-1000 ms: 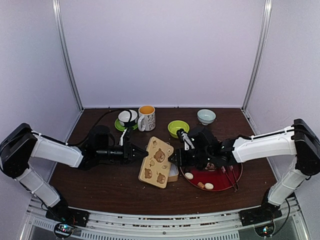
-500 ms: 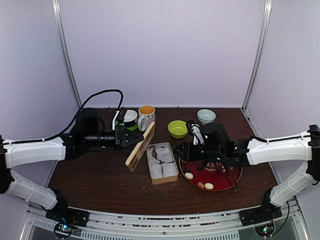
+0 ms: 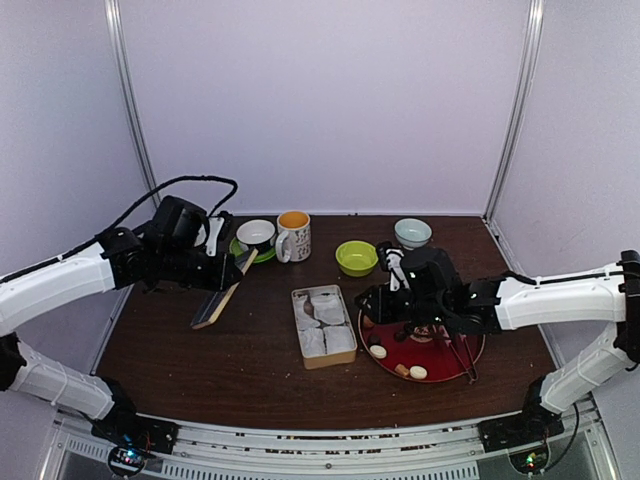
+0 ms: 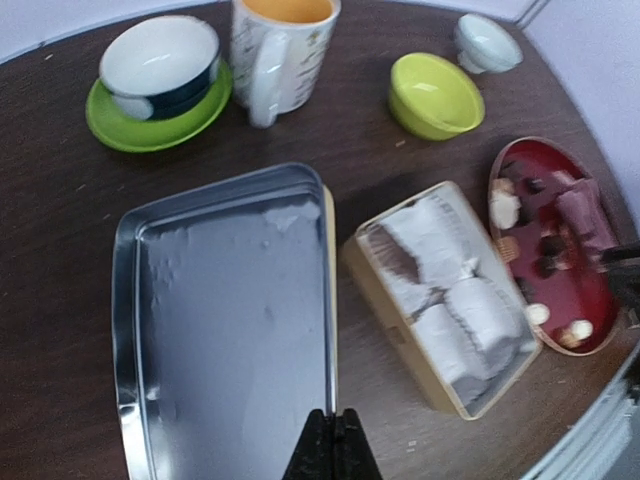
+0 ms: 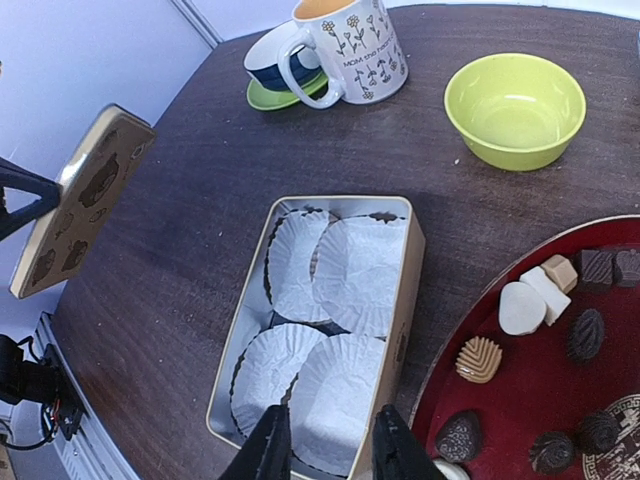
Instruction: Pack the chocolate
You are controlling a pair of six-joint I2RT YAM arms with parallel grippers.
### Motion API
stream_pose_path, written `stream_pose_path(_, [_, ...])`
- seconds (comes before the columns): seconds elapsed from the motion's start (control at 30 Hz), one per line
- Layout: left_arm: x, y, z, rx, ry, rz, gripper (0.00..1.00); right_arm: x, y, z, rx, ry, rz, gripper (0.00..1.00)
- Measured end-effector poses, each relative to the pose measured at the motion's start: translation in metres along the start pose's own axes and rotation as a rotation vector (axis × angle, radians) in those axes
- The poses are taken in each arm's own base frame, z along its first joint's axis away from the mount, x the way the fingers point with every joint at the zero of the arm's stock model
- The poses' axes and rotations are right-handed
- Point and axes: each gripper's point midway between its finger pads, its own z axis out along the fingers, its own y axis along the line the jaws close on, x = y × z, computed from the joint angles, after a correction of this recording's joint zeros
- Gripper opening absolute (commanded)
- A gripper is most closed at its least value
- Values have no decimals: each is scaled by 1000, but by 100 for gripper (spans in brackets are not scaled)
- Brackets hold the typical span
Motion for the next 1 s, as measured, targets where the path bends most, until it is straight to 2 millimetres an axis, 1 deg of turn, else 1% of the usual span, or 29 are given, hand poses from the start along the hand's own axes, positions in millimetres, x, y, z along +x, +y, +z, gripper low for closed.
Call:
stream_pose_path(0.07, [13, 23, 10, -125, 54, 27, 0, -2, -4, -3, 24, -10, -8, 29])
stream_pose_path(0.17, [29, 48, 25, -256, 129, 62, 0, -6, -11, -9, 66, -21, -28, 30])
stream_pose_path(0.27, [43, 65, 40, -338, 191, 90, 0, -7, -20, -15, 117, -24, -46, 31])
stream_pose_path(0.37, [56, 77, 55, -390, 243, 107, 0, -5, -32, -22, 174, -16, -66, 33])
stream_pose_path(0.53, [67, 87, 74, -431, 280, 118, 0, -11, -43, -41, 221, -29, -73, 39])
stream_pose_path(0.63, [73, 90, 86, -443, 298, 122, 0, -9, -57, -53, 264, -12, -68, 44])
stream_pose_path(0.73, [75, 92, 94, -445, 299, 120, 0, 3, -82, -62, 345, 50, -66, 51])
stream_pose_path(0.77, [74, 92, 97, -441, 295, 119, 0, 11, -94, -66, 377, 79, -66, 54])
stream_pose_path(0.9, [71, 85, 108, -399, 273, 107, 0, 37, -128, -84, 458, 165, -44, 74])
stream_pose_path(1.0, [72, 80, 117, -368, 270, 99, 0, 51, -145, -95, 475, 202, -8, 82])
